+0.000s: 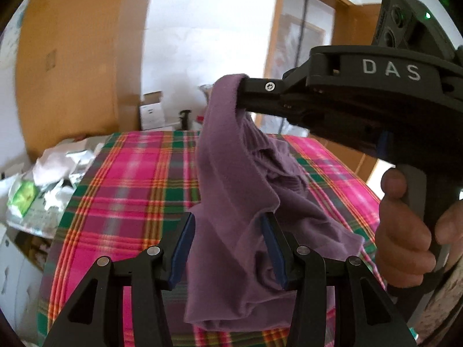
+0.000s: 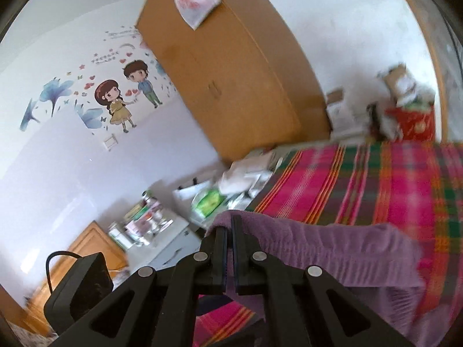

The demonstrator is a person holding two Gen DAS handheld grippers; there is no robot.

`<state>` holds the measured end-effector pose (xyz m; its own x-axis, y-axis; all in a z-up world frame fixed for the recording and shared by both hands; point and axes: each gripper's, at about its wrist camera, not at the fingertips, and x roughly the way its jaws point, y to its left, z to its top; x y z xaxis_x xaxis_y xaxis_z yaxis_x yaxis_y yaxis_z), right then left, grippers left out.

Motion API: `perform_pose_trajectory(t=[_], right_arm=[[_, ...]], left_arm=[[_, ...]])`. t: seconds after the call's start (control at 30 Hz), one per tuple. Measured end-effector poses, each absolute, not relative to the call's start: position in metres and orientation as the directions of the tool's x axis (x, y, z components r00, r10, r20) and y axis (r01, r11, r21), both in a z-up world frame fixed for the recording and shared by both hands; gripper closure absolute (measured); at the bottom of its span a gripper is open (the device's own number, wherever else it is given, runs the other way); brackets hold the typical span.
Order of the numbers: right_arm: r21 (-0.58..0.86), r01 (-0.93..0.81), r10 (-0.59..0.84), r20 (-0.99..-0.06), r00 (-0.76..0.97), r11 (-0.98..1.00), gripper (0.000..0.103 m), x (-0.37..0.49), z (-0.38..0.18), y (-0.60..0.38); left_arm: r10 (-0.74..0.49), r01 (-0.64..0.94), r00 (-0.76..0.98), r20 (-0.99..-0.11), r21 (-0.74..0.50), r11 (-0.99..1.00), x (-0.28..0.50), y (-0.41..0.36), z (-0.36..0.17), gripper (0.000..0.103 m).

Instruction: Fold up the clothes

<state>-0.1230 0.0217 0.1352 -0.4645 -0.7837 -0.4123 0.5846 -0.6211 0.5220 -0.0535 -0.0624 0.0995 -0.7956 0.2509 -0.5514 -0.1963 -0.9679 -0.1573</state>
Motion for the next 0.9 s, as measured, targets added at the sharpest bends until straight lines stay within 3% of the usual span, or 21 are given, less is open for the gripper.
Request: perform_pose_trajectory(t=[0.23, 0.37, 0.43, 0.9], right_arm=[[0.546, 0.52, -0.751, -0.534, -0.389, -0.657, 0.095, -0.136, 0.104, 0.007], [0.47, 0.51, -0.689, -0.569, -0.45, -0.721, 0.073, -0.119, 0.109, 0.023], [0.428, 0.506, -0.657, -0.581, -0.481, -0.749, 0.067, -0.11, 0.113, 0.033], [0.376, 0.33, -0.5, -0.622, -0.603, -0.866, 0.064, -0.059, 0.096, 0.114]], left_arm=[[0.178, -0.064, -0.747, -0.641, -0.198, -0.978, -0.071, -0.092, 0.07, 0.053], [0.166, -0.051, -0.727, -0.666, -0.189, -0.981, -0.073, -0.099, 0.06, 0.053], [0.166, -0.048, -0.724, -0.67, -0.191, -0.98, -0.074, -0.102, 0.06, 0.053], [0.161, -0.051, -0.721, -0.674, -0.18, -0.982, -0.065, -0.109, 0.071, 0.053]])
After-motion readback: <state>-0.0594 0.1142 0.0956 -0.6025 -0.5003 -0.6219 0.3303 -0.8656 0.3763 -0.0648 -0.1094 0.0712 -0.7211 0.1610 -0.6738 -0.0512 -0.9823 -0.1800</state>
